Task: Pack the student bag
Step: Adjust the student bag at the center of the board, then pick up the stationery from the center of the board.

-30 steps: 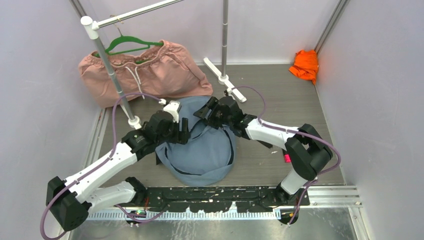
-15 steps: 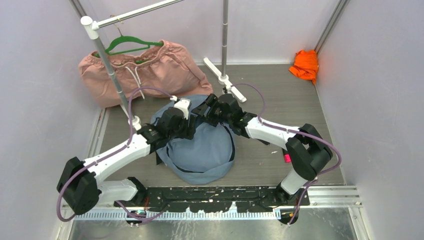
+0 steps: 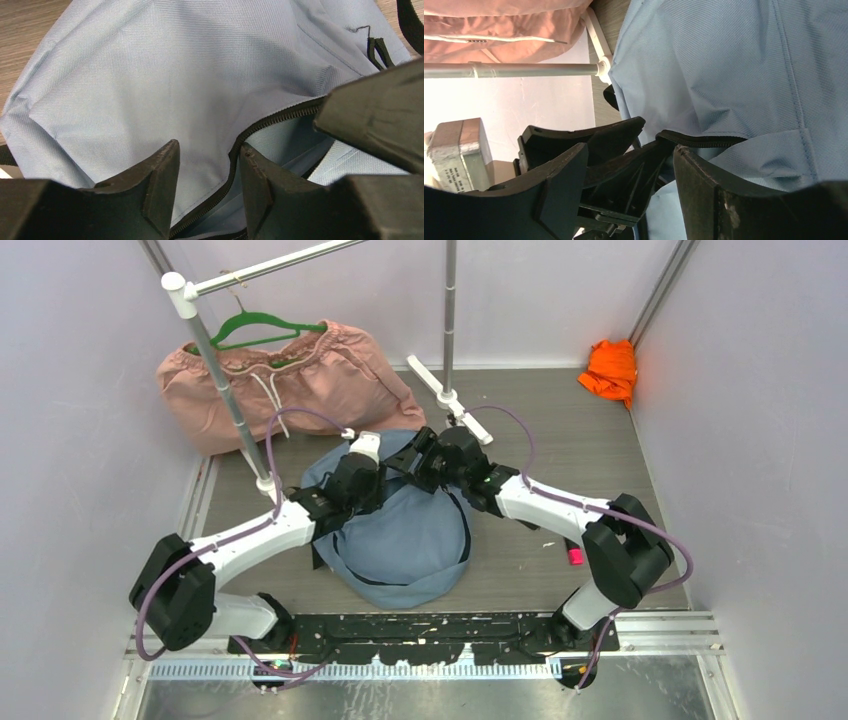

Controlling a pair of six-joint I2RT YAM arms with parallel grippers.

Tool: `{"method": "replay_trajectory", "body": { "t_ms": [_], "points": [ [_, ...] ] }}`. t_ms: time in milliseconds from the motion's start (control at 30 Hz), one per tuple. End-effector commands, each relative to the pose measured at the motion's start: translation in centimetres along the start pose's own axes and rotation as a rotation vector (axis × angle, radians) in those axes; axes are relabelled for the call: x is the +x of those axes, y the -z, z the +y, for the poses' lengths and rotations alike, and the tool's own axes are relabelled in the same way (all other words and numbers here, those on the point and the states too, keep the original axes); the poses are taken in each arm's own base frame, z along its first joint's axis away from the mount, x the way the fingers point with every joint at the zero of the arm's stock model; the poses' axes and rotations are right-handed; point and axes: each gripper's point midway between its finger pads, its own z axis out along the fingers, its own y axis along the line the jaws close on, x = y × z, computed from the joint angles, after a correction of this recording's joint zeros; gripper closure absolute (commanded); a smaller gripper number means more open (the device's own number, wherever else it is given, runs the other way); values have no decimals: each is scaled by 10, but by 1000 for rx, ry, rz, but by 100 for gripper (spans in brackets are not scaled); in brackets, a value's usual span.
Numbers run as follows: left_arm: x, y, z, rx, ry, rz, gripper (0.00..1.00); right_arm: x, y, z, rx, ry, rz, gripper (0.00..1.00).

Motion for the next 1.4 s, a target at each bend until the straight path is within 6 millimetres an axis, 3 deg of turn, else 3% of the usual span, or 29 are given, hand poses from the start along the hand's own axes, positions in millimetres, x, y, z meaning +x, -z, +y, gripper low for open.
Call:
{"method": "replay_trajectory", "body": {
  "t_ms": [0,67,167,233,300,400,467,533,633,733,867,1000,1167,1300,1367],
  "points": [
    [-23,-6,-17,54,30,-67,47,-9,13,32,-83,16,-29,31],
    [-23,-6,-30,100,19,-60,40,-9,14,31,-81,16,-30,31],
    [-19,-11,-37,108,4,-55,40,-11,17,30,-80,14,-36,31],
    [-16,-15,-37,99,-8,-42,50,-12,20,30,-79,14,-40,31],
    [-15,-19,-38,95,-19,-30,69,-15,26,27,-67,21,-49,31],
    [-16,-20,-37,78,-23,-15,99,-35,45,-8,96,55,-112,28],
    [-19,-17,-37,76,-27,2,100,-60,75,-46,267,105,-212,28],
    [-24,-13,-40,89,-26,12,100,-85,117,-85,446,134,-321,27],
    [-30,0,-61,203,-28,26,100,-107,189,-144,684,70,-424,25],
    [-32,12,-94,298,-83,23,100,-111,255,-185,850,-35,-504,21],
    [-33,23,-136,375,-127,49,100,-104,304,-215,998,-134,-566,10],
    [-52,36,-147,407,-100,29,100,-107,324,-228,1080,-192,-585,6],
    [-87,48,-121,311,-145,-91,100,-119,344,-250,1146,-297,-593,5],
    [-88,50,-118,337,-182,-55,100,-121,334,-280,1106,-451,-529,6],
    [-86,51,-120,357,-183,-37,100,-113,310,-288,1028,-495,-442,7]
  ]
}}
